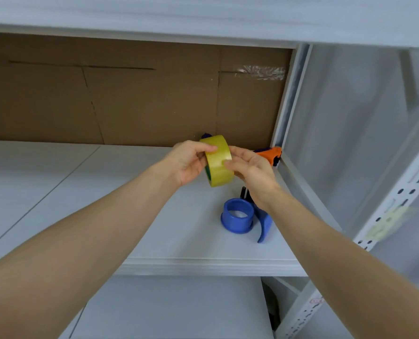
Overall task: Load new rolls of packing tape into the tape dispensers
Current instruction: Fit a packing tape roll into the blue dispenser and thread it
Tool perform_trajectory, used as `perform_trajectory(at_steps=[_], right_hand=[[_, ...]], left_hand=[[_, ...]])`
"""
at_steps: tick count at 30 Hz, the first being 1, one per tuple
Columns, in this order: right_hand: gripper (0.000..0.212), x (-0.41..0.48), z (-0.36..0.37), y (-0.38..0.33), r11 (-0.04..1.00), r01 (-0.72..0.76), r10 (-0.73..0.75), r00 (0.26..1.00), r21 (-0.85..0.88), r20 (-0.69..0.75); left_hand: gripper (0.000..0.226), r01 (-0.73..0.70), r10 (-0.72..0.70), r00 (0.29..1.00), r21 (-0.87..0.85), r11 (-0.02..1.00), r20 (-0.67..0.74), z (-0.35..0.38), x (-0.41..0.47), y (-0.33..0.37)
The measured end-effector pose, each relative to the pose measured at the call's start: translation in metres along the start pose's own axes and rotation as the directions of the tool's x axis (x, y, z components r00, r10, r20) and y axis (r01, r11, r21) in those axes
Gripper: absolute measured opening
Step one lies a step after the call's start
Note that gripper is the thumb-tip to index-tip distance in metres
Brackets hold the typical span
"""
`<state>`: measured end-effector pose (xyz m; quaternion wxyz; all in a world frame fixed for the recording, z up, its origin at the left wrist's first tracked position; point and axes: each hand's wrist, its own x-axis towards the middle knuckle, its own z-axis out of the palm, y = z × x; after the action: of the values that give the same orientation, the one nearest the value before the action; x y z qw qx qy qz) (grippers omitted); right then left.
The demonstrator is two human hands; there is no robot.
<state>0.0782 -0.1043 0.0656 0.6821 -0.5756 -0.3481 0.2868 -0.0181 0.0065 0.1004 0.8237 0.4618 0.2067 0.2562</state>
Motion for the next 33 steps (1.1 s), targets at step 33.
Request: perform_trajectory(at_steps=[33], right_hand=[[0.073,-0.044,-0.062,0.016,0.738,-0.462,0.43,0.884,-0.492,-0.186]], left_hand=[[0.019,0.112,-0.04,0.994,0.962,0.248,-0.105,0.011,0.023,-0.074]])
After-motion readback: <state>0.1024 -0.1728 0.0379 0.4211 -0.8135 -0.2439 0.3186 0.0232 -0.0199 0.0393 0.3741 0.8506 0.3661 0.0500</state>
